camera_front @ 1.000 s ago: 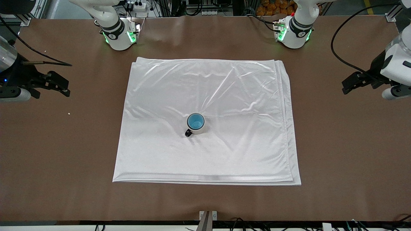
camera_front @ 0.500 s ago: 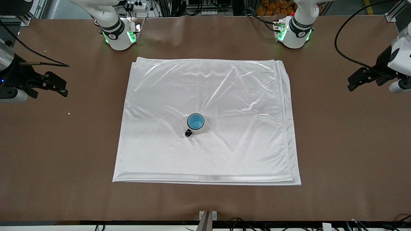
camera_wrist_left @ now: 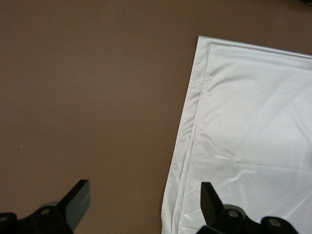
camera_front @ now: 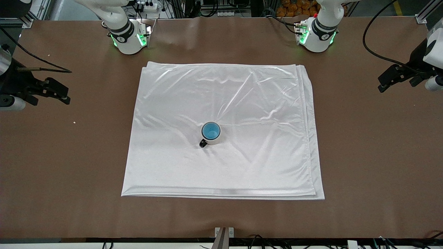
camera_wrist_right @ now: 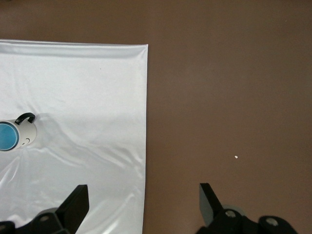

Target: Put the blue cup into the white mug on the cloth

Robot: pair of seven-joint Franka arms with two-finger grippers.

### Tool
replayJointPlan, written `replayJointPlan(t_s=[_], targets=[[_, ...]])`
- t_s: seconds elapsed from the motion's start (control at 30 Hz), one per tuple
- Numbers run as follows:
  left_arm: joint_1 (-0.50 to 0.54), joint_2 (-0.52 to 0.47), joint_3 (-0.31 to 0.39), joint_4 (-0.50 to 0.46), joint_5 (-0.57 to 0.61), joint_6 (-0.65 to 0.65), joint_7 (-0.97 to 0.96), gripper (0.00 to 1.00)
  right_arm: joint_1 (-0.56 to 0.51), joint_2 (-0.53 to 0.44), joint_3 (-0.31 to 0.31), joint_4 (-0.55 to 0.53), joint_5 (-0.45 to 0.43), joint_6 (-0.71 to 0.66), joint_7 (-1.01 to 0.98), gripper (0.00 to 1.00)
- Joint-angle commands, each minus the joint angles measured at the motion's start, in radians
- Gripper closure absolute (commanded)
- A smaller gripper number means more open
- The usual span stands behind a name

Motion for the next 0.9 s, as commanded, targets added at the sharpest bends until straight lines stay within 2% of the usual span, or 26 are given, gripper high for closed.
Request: replayJointPlan(t_s=[0.0,0.87], targets=[[0.006,-0.01,-0.013,0.014,-0.008,-0.044,0.022,0.0,-0.015,-0.004,0.005,-0.003,-0.002,-0.014,0.008,0.0],[0.003,-0.005,-0.027,0.019,-0.023,-0.058,0.088,0.0,-0.061,-0.009,0.007,-0.023,0.001,-0.023,-0.003,0.0]])
